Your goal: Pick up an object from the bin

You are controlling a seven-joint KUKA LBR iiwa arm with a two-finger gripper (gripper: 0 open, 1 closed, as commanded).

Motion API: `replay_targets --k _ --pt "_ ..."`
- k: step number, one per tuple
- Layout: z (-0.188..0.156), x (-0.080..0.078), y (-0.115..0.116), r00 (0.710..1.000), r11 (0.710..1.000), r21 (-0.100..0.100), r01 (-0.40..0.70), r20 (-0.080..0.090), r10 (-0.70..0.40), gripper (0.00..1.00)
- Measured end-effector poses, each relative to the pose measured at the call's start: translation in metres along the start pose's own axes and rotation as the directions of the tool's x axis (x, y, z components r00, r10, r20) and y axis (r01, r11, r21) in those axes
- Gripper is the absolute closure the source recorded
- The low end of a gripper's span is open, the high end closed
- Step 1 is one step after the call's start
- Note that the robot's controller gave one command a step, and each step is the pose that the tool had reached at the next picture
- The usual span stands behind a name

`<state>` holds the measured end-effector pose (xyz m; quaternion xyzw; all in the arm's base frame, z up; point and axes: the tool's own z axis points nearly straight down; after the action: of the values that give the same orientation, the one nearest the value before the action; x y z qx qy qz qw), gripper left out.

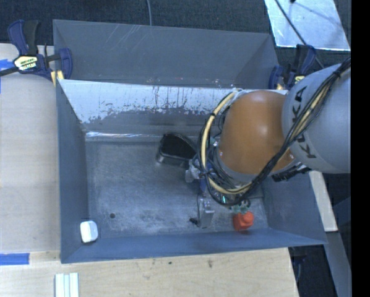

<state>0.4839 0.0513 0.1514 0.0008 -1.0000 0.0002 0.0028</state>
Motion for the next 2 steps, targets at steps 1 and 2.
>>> replay_targets --k 1,2 --pt "0.006 -0.040 0.001 0.994 0.994 0.001 0.108 0.011 -0.108 0.00" --pt "0.010 -0.123 -0.007 0.918 0.918 0.004 0.396 0.012 -0.396 0.00"
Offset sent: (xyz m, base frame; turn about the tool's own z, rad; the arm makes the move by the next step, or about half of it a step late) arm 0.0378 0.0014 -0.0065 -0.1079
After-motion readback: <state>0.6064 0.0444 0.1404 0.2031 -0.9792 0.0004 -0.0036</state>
